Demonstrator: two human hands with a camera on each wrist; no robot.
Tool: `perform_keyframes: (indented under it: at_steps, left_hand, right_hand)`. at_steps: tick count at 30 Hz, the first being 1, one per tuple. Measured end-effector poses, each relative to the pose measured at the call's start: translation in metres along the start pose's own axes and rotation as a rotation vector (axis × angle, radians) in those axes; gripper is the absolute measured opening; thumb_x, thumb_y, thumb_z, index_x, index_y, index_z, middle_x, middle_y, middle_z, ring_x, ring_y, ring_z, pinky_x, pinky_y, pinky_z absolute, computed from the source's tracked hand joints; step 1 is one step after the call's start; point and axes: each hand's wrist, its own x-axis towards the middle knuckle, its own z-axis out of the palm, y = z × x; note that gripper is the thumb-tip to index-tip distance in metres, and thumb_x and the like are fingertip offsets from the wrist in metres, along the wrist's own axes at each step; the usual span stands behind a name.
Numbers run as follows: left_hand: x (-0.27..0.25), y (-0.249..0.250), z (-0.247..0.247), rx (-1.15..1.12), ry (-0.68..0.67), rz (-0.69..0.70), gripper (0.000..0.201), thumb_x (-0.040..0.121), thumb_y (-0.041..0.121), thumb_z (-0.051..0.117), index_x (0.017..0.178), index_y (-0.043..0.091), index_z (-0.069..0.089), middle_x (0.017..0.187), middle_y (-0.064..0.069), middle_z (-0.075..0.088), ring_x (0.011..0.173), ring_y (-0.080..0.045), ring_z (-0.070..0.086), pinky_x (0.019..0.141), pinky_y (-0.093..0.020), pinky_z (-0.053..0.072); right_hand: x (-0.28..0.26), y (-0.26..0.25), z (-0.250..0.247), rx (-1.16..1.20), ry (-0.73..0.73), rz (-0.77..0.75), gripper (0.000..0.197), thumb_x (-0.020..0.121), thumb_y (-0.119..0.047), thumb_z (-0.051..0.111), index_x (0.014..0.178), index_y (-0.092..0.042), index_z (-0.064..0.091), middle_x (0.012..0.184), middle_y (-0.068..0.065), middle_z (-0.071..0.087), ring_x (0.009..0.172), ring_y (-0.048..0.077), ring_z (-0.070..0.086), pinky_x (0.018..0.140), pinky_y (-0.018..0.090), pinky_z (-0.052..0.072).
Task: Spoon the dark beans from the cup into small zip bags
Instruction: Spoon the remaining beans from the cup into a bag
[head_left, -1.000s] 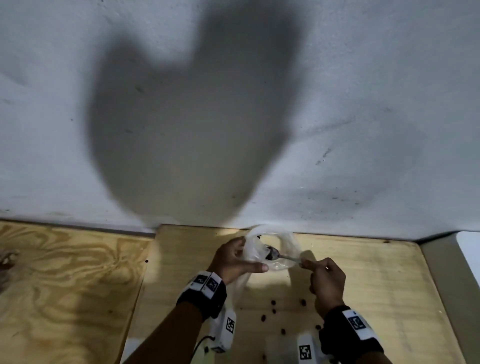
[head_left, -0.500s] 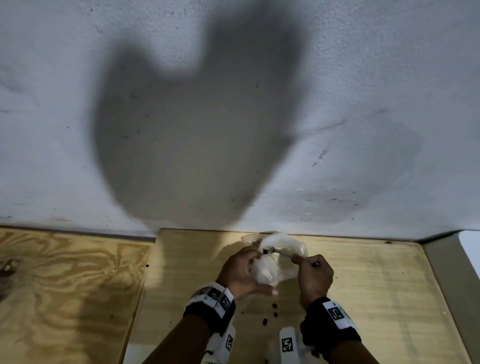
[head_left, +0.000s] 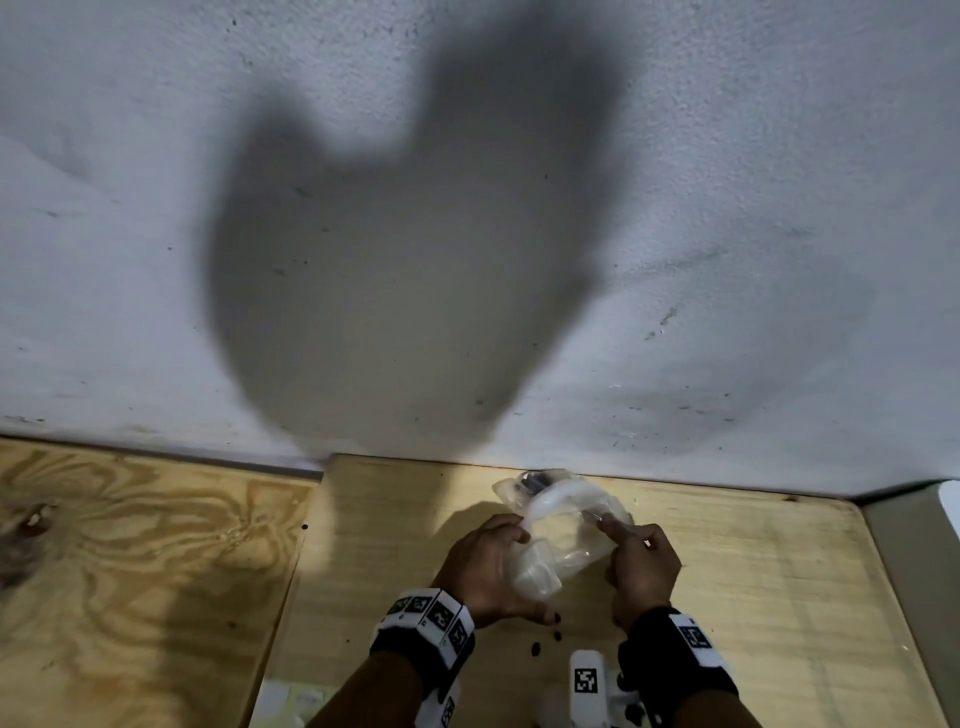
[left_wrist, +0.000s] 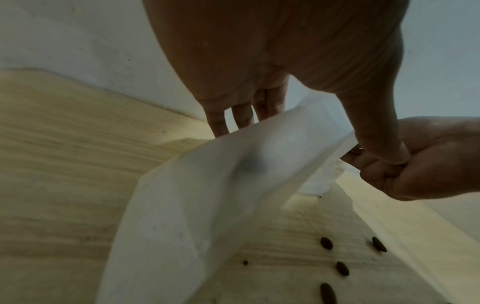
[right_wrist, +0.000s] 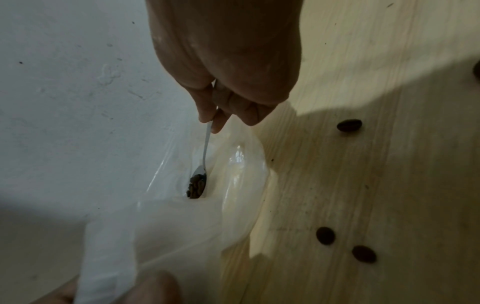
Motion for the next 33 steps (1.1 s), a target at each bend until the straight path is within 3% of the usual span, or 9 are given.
perform_keyframes:
  at_steps: [4, 9, 13, 17, 20, 22, 24, 27, 33]
  left_hand:
    - [0.003, -0.005, 0.001, -0.109, 0.015, -0.057, 0.104, 0.031, 0.072, 0.084, 0.122, 0.029, 0.059, 0.130, 0.021, 0.050, 0.116, -0.003, 0.053, 0.098, -0.029, 0.051]
    - [0.009, -0.002, -0.007, -0.382, 0.083, -0.123, 0.102, 0.034, 0.053, 0.096, 0.125, 0.026, 0.059, 0.120, 0.015, 0.064, 0.109, -0.006, 0.062, 0.092, -0.032, 0.056]
    - [0.013, 0.000, -0.021, -0.446, 0.090, -0.151, 0.095, 0.038, 0.052, 0.095, 0.123, 0.029, 0.061, 0.115, 0.013, 0.068, 0.105, -0.006, 0.065, 0.091, -0.032, 0.056]
    - [0.015, 0.002, -0.031, -0.481, 0.073, -0.167, 0.082, 0.044, 0.048, 0.093, 0.119, 0.031, 0.065, 0.109, 0.011, 0.072, 0.102, -0.007, 0.066, 0.088, -0.029, 0.055]
    - [0.016, 0.003, -0.032, -0.486, 0.065, -0.181, 0.082, 0.044, 0.049, 0.093, 0.119, 0.030, 0.065, 0.109, 0.011, 0.072, 0.102, -0.006, 0.066, 0.088, -0.030, 0.055]
    - [0.017, 0.004, -0.028, -0.492, 0.056, -0.179, 0.083, 0.043, 0.050, 0.094, 0.119, 0.032, 0.065, 0.109, 0.011, 0.072, 0.102, -0.006, 0.067, 0.091, -0.034, 0.056]
    - [0.015, 0.005, -0.023, -0.467, 0.053, -0.166, 0.087, 0.041, 0.053, 0.094, 0.120, 0.034, 0.063, 0.111, 0.012, 0.071, 0.103, -0.006, 0.066, 0.091, -0.035, 0.056]
    - [0.013, 0.009, -0.014, -0.412, 0.067, -0.140, 0.096, 0.039, 0.051, 0.095, 0.125, 0.029, 0.059, 0.120, 0.015, 0.065, 0.109, -0.005, 0.062, 0.093, -0.031, 0.055]
    - [0.012, 0.009, 0.009, -0.172, 0.043, -0.050, 0.108, 0.032, 0.068, 0.088, 0.128, 0.029, 0.056, 0.144, 0.019, 0.043, 0.130, -0.003, 0.046, 0.108, -0.030, 0.044]
  right_hand:
    - [0.003, -0.002, -0.004, -0.036, -0.031, -0.015, 0.036, 0.073, -0.012, 0.085, 0.069, -0.014, 0.050, 0.059, 0.005, 0.036, 0.049, 0.018, 0.028, 0.044, 0.024, 0.025]
    - [0.003, -0.008, -0.014, -0.054, -0.035, -0.044, 0.032, 0.078, -0.009, 0.081, 0.067, -0.014, 0.052, 0.067, 0.010, 0.050, 0.048, 0.016, 0.029, 0.044, 0.024, 0.024]
    - [0.001, -0.015, -0.022, -0.042, -0.026, -0.044, 0.038, 0.078, -0.002, 0.078, 0.063, -0.015, 0.046, 0.053, 0.002, 0.053, 0.038, 0.013, 0.027, 0.040, 0.022, 0.022]
    - [0.001, -0.018, -0.026, -0.089, -0.004, -0.061, 0.032, 0.076, -0.002, 0.078, 0.063, -0.012, 0.051, 0.065, 0.013, 0.056, 0.041, 0.015, 0.031, 0.040, 0.023, 0.026]
    - [0.000, -0.016, -0.021, -0.135, 0.014, -0.091, 0.021, 0.073, -0.004, 0.077, 0.068, -0.001, 0.057, 0.069, 0.016, 0.059, 0.053, 0.019, 0.038, 0.049, 0.027, 0.031]
    - [-0.004, -0.015, -0.014, -0.156, 0.023, -0.104, 0.023, 0.070, -0.007, 0.080, 0.068, -0.001, 0.057, 0.069, 0.013, 0.059, 0.058, 0.020, 0.041, 0.057, 0.031, 0.035]
    - [-0.008, -0.015, -0.006, -0.174, 0.048, -0.124, 0.026, 0.069, -0.008, 0.081, 0.064, -0.006, 0.055, 0.067, 0.007, 0.056, 0.060, 0.024, 0.045, 0.062, 0.032, 0.038]
    - [-0.015, -0.014, 0.002, -0.213, 0.076, -0.178, 0.024, 0.073, -0.007, 0.079, 0.069, -0.001, 0.056, 0.072, 0.008, 0.060, 0.067, 0.020, 0.052, 0.063, 0.032, 0.042]
    - [-0.016, -0.005, 0.011, -0.211, 0.066, -0.161, 0.027, 0.071, -0.011, 0.080, 0.066, -0.004, 0.054, 0.067, 0.008, 0.059, 0.067, 0.027, 0.051, 0.062, 0.034, 0.043]
